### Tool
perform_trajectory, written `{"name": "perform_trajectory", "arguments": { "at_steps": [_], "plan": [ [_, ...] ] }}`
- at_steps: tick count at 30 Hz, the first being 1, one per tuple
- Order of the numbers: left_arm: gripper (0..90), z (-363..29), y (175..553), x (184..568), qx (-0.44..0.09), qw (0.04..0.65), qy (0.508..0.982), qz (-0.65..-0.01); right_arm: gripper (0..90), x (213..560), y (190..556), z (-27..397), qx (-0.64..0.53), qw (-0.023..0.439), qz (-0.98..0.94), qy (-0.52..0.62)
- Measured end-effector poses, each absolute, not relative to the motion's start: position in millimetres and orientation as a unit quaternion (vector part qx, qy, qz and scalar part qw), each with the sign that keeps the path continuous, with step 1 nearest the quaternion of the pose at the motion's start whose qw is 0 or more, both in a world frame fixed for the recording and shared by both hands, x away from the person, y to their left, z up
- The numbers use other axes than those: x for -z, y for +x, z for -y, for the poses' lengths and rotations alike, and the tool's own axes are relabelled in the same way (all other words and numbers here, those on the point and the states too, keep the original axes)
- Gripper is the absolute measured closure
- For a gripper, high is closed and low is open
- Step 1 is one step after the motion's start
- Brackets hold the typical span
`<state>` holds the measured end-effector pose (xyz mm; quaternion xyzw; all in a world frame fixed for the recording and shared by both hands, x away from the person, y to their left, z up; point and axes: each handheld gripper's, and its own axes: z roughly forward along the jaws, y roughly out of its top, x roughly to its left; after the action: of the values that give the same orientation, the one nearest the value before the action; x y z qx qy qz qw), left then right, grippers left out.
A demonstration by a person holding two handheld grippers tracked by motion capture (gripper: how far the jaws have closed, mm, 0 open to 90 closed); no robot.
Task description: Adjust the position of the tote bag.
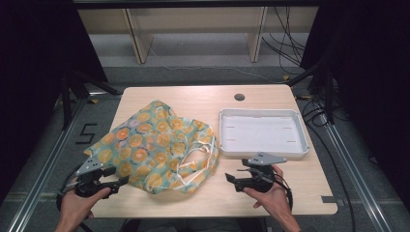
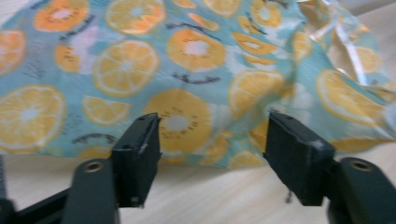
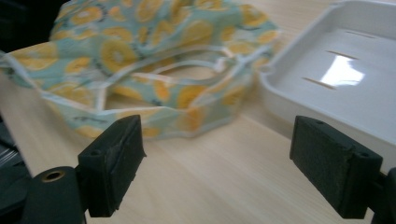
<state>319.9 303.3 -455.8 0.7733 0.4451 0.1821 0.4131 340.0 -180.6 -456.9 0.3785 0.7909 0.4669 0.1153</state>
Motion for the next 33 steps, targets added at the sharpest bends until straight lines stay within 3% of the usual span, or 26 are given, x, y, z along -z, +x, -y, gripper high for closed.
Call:
{"name": "perform_trajectory", "arguments": {
  "at_steps": [1,6,12,15,16,23,24,25,26,28,30,32,33],
  "plan": [
    [37.9,-309.1,323.9,453.7,-0.180,0.392,0.780,-0.453,18.1,456.5,338.0,171.9,-0.465,0.103,-0.794,0.377],
    [45.8,-314.0,331.9,457.9,-0.184,0.395,0.764,-0.476,17.6,458.8,338.5,138.2,-0.460,0.086,-0.822,0.323],
    [44.7,-315.6,335.2,460.4,-0.173,0.393,0.767,-0.477,17.7,464.7,336.4,101.9,-0.451,0.066,-0.845,0.281],
    [44.1,-319.5,338.2,460.2,-0.187,0.389,0.783,-0.448,17.7,466.7,334.8,90.5,-0.446,0.058,-0.851,0.270],
    [44.1,-314.3,335.3,461.5,-0.175,0.402,0.758,-0.483,17.6,468.1,335.7,84.6,-0.445,0.056,-0.857,0.254],
    [45.5,-319.6,336.4,460.3,-0.169,0.393,0.763,-0.485,20.0,483.1,331.2,39.6,-0.410,0.067,-0.887,0.200],
    [45.9,-321.0,336.6,459.8,-0.170,0.391,0.765,-0.483,29.7,486.5,333.1,31.3,-0.403,0.073,-0.892,0.193],
    [46.9,-321.0,336.6,459.8,-0.170,0.391,0.765,-0.483,29.7,486.5,333.1,31.3,-0.403,0.073,-0.892,0.193],
    [49.9,-321.6,336.8,459.2,-0.168,0.388,0.768,-0.481,56.3,487.9,335.7,25.1,-0.391,0.087,-0.900,0.171],
    [55.3,-319.9,337.8,459.8,-0.179,0.397,0.759,-0.484,70.9,488.6,337.9,20.9,-0.386,0.093,-0.902,0.166],
    [63.0,-326.2,345.4,458.2,-0.206,0.378,0.785,-0.446,82.3,489.6,340.1,18.4,-0.382,0.099,-0.906,0.154],
    [72.7,-327.0,348.7,459.4,-0.207,0.374,0.783,-0.451,87.3,490.4,338.4,15.2,-0.381,0.091,-0.908,0.148],
    [72.7,-332.9,354.5,457.3,-0.220,0.348,0.809,-0.419,90.0,490.4,338.4,15.2,-0.381,0.091,-0.908,0.148]
  ]
}}
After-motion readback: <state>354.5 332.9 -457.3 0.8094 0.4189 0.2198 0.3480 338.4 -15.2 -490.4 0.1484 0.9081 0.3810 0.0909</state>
